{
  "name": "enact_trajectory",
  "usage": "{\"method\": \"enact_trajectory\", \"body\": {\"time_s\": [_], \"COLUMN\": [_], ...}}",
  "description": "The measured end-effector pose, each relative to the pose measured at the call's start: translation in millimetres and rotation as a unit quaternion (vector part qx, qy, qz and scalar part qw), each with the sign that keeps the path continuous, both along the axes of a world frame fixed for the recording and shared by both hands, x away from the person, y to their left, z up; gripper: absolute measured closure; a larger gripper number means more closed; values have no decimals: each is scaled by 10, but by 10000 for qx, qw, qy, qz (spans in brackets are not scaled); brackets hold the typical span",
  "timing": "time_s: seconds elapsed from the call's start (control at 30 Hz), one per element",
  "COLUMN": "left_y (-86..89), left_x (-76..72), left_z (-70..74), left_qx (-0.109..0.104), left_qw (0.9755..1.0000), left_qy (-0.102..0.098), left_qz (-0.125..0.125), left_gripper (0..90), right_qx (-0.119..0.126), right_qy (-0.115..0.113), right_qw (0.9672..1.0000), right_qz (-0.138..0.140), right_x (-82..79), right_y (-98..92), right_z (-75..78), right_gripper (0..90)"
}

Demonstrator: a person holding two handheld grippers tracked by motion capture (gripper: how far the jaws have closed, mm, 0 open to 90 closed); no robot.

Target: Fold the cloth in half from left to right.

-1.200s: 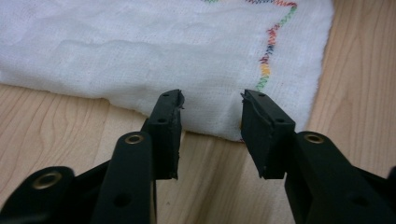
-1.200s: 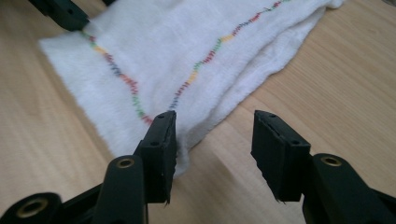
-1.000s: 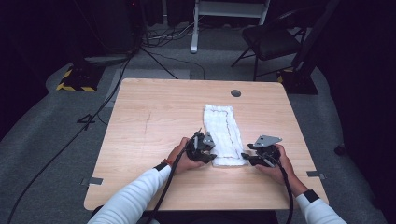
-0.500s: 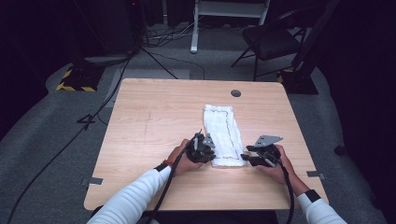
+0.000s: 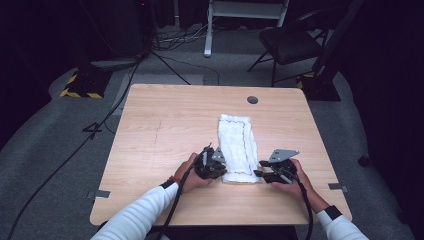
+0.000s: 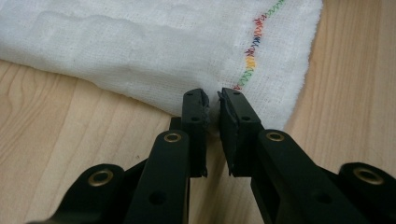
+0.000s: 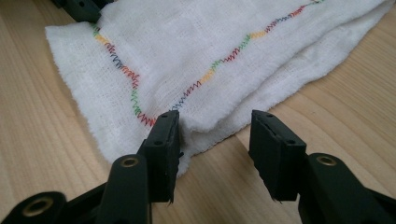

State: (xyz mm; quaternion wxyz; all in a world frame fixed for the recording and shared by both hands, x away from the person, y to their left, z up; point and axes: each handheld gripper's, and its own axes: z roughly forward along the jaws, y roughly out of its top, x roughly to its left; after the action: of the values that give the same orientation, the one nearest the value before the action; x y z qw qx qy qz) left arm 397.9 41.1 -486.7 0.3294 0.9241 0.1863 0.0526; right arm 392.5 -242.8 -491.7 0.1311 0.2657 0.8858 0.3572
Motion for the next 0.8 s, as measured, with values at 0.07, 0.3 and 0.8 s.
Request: {"method": "enact_trajectory", "body": {"time_s": [0.07,0.3,0.8], "left_y": [30,142,189], "left_x": [-42,-152,245], "left_z": [1,8,325], "left_qx": [2,5,-252], "left_qw": [10000,10000,9955], "left_qy": [21,67,-451], "left_qz": [-5,-9,800], "left_gripper": [796,773,250], "right_qx": [-27,-63,317], "right_qy": [7,43,-343], "right_qw": [10000,9993,9987], "right_qz": [79,358,-183], "right_x": [-37,-126,213], "right_y": [26,98,-74], "right_z": [4,13,318], "right_gripper": [536,520,441]}}
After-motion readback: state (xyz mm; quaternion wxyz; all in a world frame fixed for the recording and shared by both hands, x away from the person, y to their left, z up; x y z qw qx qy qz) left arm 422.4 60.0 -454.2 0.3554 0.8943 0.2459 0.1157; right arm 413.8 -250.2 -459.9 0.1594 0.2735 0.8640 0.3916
